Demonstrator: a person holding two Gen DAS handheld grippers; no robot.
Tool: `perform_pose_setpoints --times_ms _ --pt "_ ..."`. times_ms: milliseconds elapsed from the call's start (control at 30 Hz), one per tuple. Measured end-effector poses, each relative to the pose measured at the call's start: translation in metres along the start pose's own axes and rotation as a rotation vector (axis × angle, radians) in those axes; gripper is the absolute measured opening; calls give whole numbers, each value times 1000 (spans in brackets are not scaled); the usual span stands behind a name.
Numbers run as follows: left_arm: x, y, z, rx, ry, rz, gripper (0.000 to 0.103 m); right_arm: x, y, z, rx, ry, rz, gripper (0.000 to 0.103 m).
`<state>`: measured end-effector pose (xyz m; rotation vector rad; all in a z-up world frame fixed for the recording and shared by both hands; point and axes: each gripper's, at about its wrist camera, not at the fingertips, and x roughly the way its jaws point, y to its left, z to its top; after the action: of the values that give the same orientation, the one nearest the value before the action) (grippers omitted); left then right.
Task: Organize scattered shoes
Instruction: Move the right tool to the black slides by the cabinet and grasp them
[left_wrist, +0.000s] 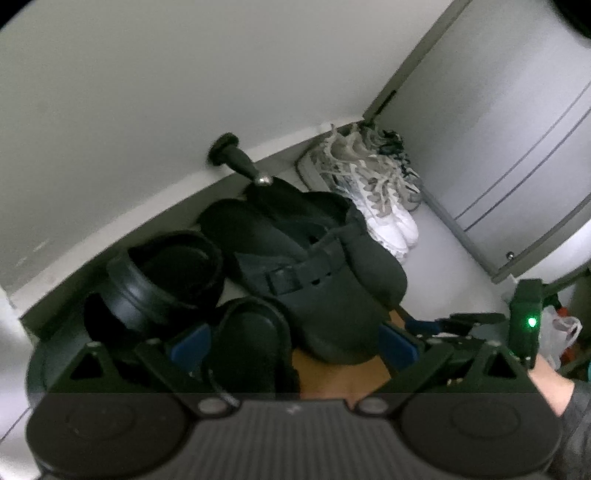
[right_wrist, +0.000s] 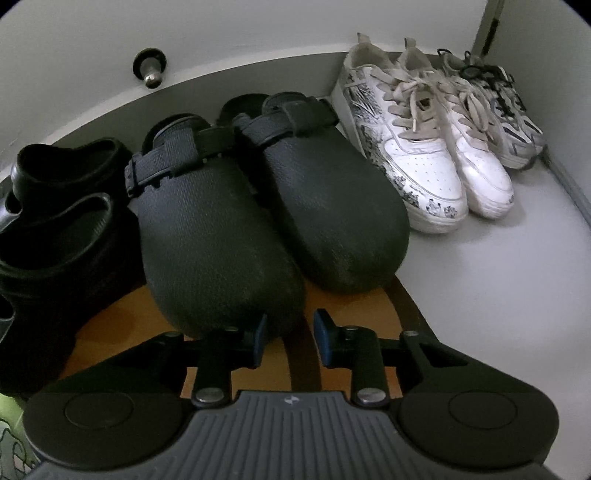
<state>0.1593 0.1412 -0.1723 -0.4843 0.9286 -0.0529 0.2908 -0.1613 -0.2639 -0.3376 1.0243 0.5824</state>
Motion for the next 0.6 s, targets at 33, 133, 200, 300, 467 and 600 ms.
perform_pose_setpoints --times_ms 33,133,200,300,467,600 --pt "-4 1 1 -2 -3 5 98 -3 0 2 6 -7 -1 32" --pt "-20 5 3 -25 -8 6 98 -15 7 10 12 -23 1 33" --pt "-29 6 2 -13 -2 20 98 -24 16 18 6 -37 18 33" --pt "-42 10 1 -6 4 26 98 -34 36 32 -7 -53 48 36" --pt "-64 33 5 4 -16 88 98 -49 73 56 -9 -49 93 43" --pt "-72 68 8 -124 -33 91 98 -55 98 78 29 -43 165 46"
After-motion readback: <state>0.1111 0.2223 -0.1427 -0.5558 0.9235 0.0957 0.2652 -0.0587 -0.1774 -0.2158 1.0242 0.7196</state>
